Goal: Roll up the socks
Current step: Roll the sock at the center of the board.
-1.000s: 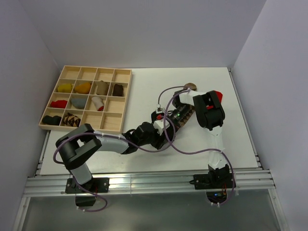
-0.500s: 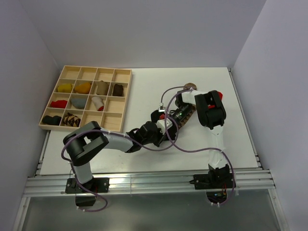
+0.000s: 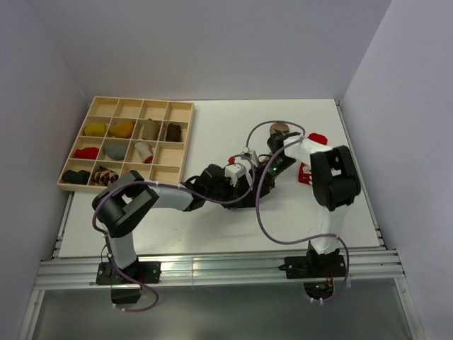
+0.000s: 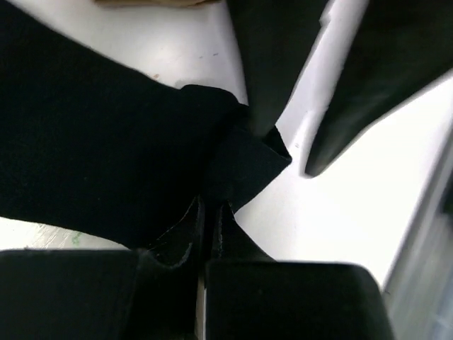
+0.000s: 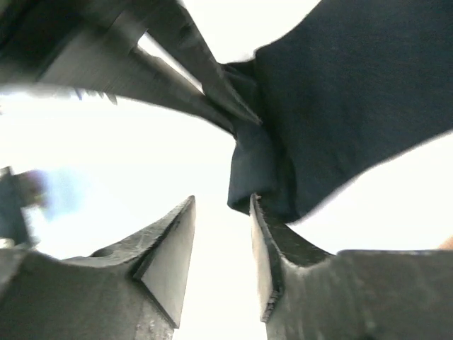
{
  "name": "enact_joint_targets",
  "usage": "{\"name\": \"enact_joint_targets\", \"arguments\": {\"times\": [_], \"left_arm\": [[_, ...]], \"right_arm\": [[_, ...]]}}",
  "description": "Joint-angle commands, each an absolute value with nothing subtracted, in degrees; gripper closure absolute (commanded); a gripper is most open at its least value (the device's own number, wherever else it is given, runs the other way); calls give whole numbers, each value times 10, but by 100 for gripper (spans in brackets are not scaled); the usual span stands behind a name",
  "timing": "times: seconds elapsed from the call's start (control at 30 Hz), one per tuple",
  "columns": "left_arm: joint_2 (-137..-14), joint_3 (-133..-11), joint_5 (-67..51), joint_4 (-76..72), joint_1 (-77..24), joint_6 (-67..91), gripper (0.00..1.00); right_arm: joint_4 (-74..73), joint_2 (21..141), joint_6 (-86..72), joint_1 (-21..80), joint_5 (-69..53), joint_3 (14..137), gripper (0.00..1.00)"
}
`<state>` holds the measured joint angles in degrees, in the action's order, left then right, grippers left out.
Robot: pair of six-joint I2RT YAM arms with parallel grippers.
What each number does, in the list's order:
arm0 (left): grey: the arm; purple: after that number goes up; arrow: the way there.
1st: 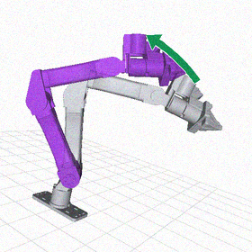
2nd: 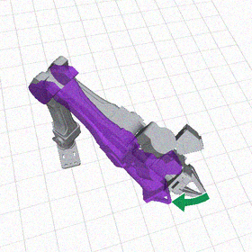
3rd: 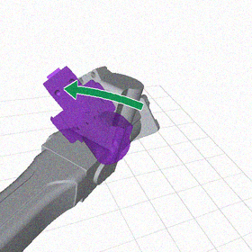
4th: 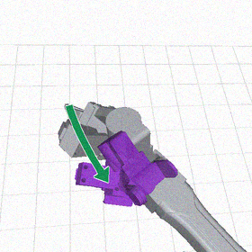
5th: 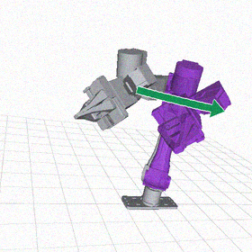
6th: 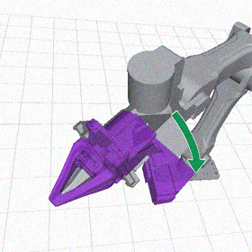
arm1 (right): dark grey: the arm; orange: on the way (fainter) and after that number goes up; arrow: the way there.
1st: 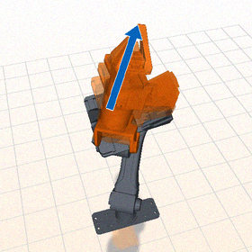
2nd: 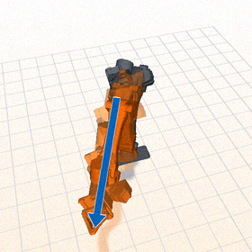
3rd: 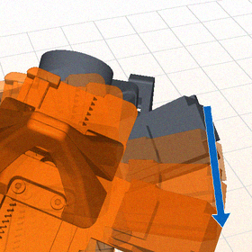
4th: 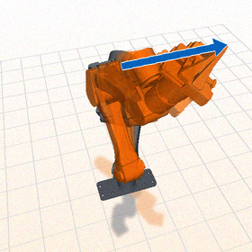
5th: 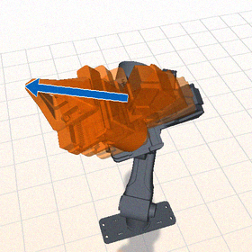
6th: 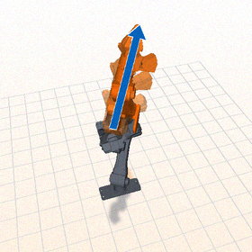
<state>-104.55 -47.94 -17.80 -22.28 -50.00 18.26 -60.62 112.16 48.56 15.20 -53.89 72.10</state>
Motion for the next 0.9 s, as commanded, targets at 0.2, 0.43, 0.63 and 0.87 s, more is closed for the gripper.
{"name": "enact_joint_targets", "arguments": {"times": [0.2, 0.43, 0.63, 0.87], "left_arm": [[-1102, -490, -373, -129, -430, 285, 100], [-1150, -516, -466, -120, -417, 408, 100], [-1175, -528, -512, -100, -408, 492, 100], [-1187, -578, -514, -20, -403, 503, 100]], "right_arm": [[-305, 895, 409, 142, -433, 537, 52], [-210, 782, 452, 170, -354, 435, 49], [-131, 684, 491, 241, -310, 339, 39], [-91, 622, 521, 350, -287, 290, 32]]}}
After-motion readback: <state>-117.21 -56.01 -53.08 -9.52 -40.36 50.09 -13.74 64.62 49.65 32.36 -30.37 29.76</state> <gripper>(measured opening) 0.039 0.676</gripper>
